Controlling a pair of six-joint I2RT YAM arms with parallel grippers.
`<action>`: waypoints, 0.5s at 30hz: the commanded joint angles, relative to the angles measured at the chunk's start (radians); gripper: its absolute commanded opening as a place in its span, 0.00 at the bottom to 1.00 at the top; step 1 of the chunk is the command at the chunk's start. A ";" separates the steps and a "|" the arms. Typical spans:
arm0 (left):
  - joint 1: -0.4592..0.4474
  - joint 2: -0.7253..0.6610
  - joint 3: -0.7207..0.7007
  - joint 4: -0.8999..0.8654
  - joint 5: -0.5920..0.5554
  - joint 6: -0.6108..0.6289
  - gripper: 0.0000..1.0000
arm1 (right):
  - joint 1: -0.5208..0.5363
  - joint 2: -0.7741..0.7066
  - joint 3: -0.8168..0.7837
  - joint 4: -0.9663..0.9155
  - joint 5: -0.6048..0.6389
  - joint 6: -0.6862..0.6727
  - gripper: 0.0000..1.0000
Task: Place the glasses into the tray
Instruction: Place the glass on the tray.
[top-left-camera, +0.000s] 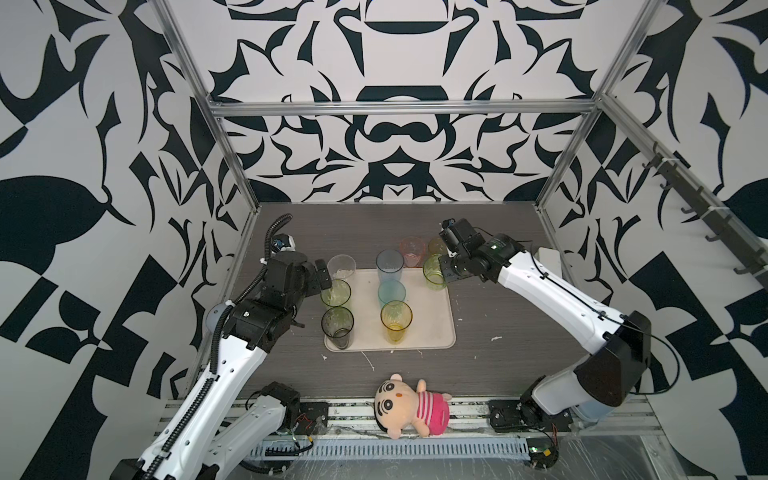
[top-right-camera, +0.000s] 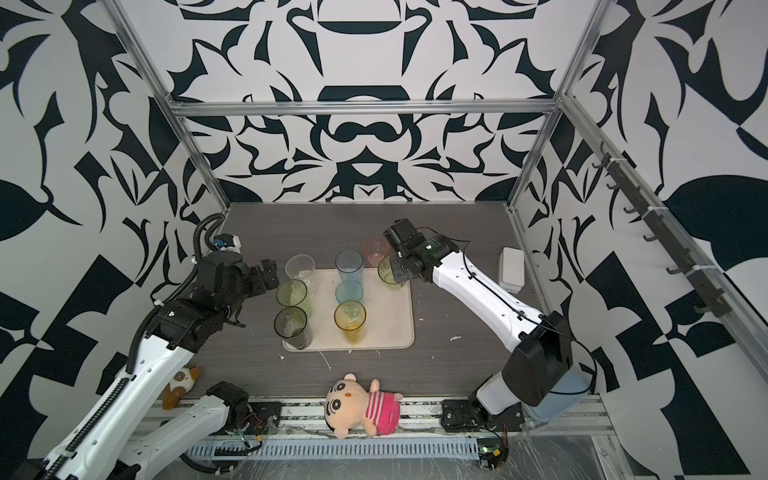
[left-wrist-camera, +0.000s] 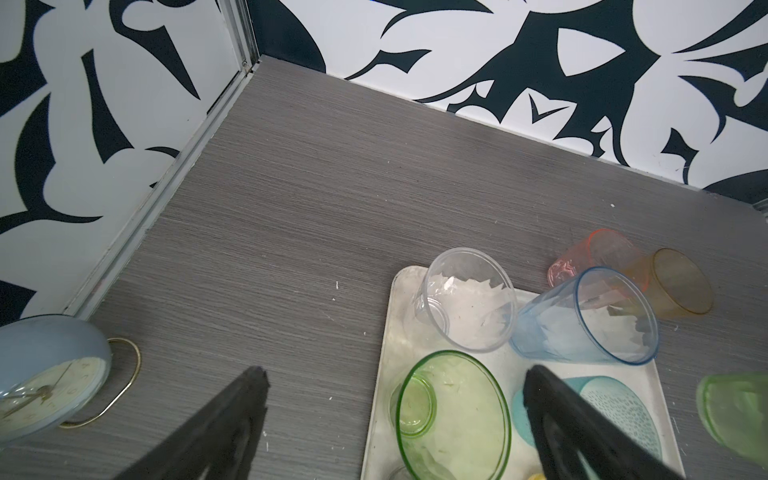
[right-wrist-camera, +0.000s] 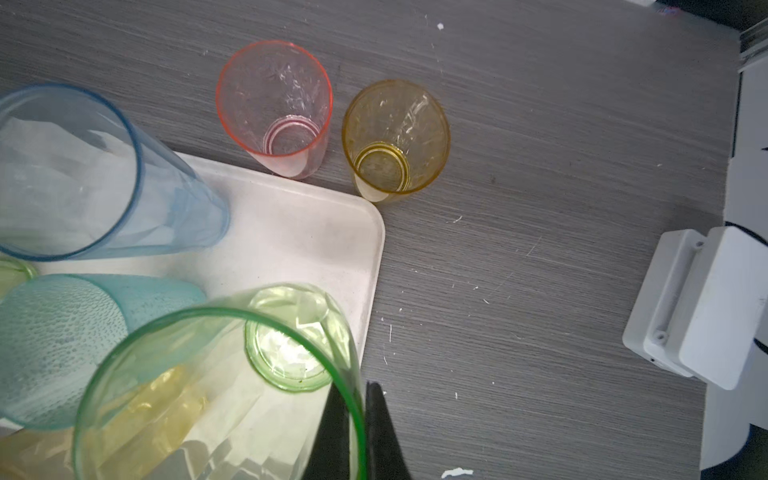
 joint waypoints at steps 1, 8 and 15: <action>-0.002 -0.012 -0.016 0.004 -0.004 -0.018 1.00 | -0.018 0.014 -0.024 0.088 -0.023 0.033 0.00; -0.004 -0.013 -0.022 0.003 -0.002 -0.021 1.00 | -0.053 0.066 -0.068 0.144 -0.045 0.058 0.00; -0.003 -0.019 -0.031 0.001 -0.002 -0.024 1.00 | -0.078 0.119 -0.081 0.191 -0.089 0.076 0.00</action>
